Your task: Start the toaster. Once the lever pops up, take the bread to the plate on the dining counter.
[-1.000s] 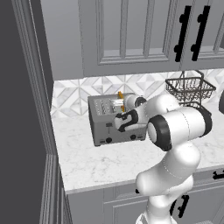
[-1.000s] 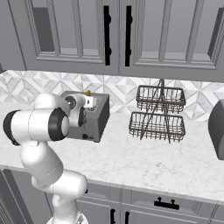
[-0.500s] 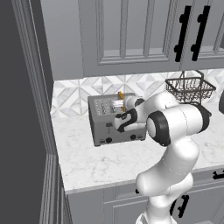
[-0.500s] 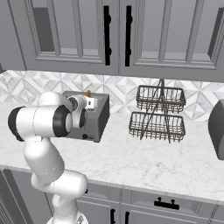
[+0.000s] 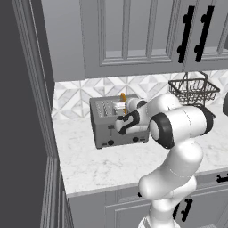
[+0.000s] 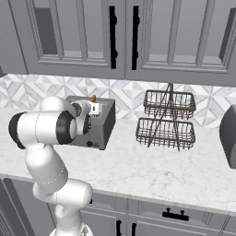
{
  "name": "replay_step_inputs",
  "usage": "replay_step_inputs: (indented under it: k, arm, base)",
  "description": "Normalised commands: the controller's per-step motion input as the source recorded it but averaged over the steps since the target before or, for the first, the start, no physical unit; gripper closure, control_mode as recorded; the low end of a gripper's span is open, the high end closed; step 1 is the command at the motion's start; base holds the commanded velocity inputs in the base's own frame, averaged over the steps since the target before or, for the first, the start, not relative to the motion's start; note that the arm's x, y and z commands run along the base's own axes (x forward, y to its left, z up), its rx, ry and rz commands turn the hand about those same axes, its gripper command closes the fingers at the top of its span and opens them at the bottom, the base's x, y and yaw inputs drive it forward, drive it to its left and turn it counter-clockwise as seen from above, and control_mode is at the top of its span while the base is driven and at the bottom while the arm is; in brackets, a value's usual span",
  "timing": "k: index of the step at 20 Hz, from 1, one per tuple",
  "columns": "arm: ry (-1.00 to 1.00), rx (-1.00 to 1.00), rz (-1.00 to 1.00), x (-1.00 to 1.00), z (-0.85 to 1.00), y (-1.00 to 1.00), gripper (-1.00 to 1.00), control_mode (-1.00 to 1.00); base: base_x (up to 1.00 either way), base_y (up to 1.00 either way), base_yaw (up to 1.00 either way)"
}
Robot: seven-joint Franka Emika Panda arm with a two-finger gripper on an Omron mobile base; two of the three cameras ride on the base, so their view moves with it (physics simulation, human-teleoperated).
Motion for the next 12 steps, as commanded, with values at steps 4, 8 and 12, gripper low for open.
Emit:
replay_step_inputs:
  k: [4, 8, 12]
  arm:
    - [0.0, 0.0, 0.0, 0.0, 0.17, 0.0, 1.0, -1.0]
    - [0.01, -0.02, -0.01, 0.0, 0.16, 0.01, 1.0, -1.0]
    - [0.0, 0.0, 0.0, -0.14, 0.38, 0.0, 1.0, -1.0]
  base:
    - [0.0, 0.0, 0.0]
    - [0.0, 0.0, 0.0]
    - [0.0, 0.0, 0.0]
